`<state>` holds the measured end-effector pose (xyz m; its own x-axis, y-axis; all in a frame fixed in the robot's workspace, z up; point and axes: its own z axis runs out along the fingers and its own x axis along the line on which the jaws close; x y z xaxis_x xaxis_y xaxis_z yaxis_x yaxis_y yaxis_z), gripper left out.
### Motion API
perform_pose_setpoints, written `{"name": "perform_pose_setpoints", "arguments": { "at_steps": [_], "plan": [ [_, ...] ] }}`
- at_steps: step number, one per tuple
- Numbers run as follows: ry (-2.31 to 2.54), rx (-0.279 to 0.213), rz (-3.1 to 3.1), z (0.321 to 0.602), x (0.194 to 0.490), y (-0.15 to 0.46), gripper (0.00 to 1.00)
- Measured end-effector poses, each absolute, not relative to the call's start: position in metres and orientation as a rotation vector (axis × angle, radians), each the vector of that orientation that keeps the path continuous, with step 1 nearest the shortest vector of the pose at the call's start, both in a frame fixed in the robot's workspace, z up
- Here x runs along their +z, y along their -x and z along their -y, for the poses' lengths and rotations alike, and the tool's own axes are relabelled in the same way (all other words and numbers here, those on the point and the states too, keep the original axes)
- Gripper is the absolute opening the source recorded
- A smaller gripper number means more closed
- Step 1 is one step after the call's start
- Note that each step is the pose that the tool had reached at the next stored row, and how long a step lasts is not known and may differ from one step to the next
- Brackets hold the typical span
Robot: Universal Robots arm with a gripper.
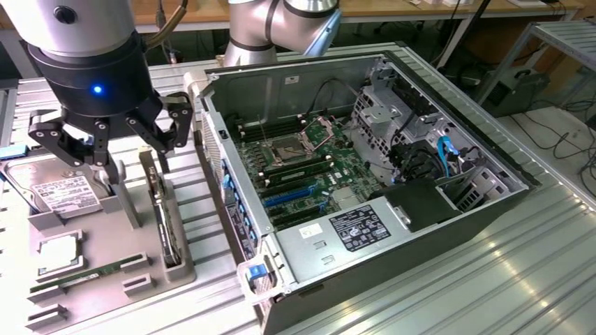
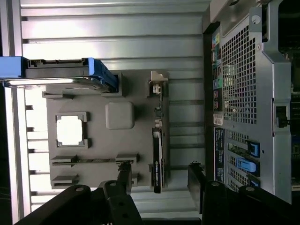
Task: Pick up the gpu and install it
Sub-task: 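Pick up the gpu and move the gpu toward the slot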
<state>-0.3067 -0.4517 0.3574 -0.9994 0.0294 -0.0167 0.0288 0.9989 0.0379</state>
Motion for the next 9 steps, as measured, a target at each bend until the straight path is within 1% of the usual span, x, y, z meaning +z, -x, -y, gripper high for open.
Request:
{"name": "perform_pose_setpoints", "arguments": {
  "at_steps": [9],
  "plan": [
    [-0.039, 0.059, -3.124, 0.4517, 0.3500, 0.3067, 0.60]
  ]
}}
